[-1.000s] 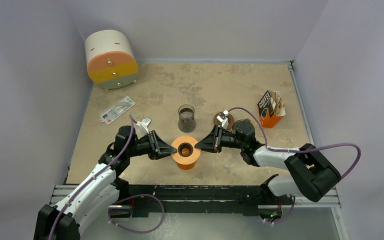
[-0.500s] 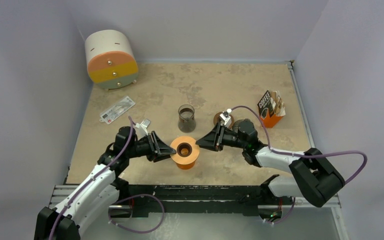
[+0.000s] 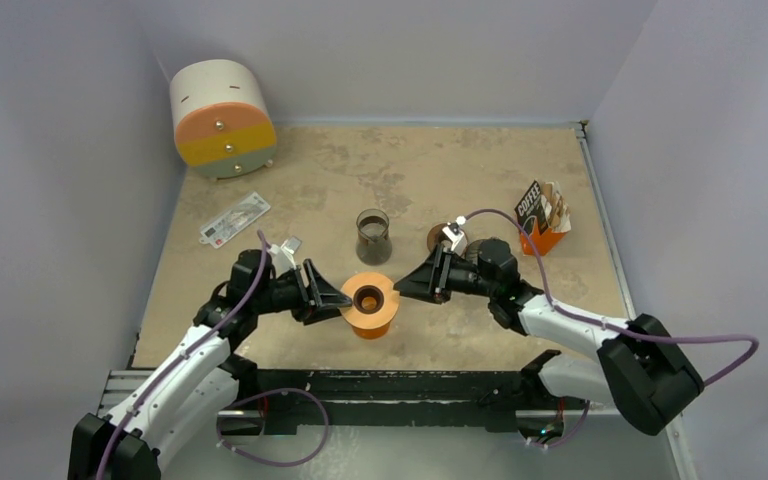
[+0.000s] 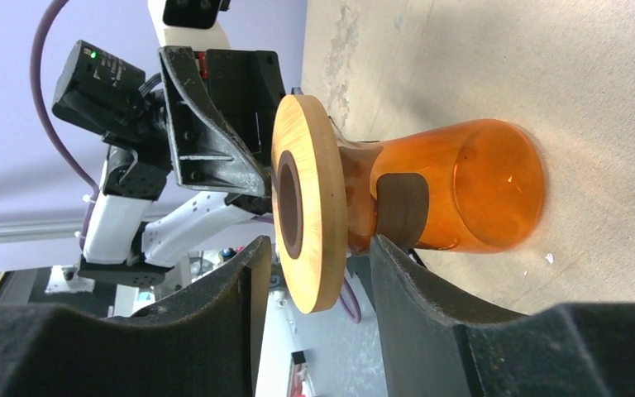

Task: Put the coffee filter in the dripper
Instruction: Place the dripper holder onto the coffee server.

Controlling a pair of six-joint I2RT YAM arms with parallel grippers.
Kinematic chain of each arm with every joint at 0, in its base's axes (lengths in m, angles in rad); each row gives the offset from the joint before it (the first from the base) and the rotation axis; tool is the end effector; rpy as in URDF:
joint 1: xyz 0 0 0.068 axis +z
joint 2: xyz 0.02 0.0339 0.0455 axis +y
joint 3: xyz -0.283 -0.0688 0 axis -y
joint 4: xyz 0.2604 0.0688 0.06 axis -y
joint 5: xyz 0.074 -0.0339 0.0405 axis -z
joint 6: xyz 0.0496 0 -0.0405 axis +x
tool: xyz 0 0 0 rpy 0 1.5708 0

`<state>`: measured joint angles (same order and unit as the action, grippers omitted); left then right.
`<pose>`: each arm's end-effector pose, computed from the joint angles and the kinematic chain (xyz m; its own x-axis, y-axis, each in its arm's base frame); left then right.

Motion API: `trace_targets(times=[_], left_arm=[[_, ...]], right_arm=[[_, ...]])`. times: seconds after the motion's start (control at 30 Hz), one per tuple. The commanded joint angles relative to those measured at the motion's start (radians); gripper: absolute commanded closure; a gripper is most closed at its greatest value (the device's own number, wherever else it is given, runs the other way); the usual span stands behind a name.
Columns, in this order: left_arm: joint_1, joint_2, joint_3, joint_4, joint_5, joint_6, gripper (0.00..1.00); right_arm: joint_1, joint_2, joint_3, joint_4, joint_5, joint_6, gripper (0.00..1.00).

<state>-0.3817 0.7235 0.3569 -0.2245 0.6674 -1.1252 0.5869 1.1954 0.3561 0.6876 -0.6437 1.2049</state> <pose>0.1429 -0.0904 0.2006 -0.9173 -0.3955 -0.0466 -0.1350 0.4190 -0.8979 0.1894 0.1617 0.2059 -0.9199 0.2852 -0.2690 -0.2177 0.1989 0.9555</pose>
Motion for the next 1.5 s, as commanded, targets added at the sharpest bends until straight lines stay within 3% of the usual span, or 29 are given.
trace_targets(times=[0.0, 0.27, 0.87, 0.97, 1.27, 1.47], left_arm=[[0.005, 0.002, 0.068, 0.002, -0.005, 0.042, 0.5], [0.005, 0.033, 0.11, 0.005, 0.012, 0.061, 0.49], [0.006, 0.093, 0.355, -0.365, -0.106, 0.31, 0.43], [0.006, 0.112, 0.402, -0.439, -0.143, 0.352, 0.33], [0.005, 0.174, 0.581, -0.632, -0.268, 0.454, 0.18], [0.005, 0.203, 0.698, -0.718, -0.369, 0.52, 0.15]], right_arm=[[-0.004, -0.055, 0.068, -0.13, 0.018, -0.076, 0.49], [-0.006, -0.119, 0.133, -0.306, 0.058, -0.164, 0.48], [-0.031, -0.249, 0.407, -0.969, 0.369, -0.519, 0.33], [-0.033, -0.26, 0.445, -1.045, 0.416, -0.554, 0.32], [-0.033, -0.226, 0.597, -1.351, 0.628, -0.647, 0.32], [-0.034, -0.197, 0.652, -1.484, 0.691, -0.707, 0.33]])
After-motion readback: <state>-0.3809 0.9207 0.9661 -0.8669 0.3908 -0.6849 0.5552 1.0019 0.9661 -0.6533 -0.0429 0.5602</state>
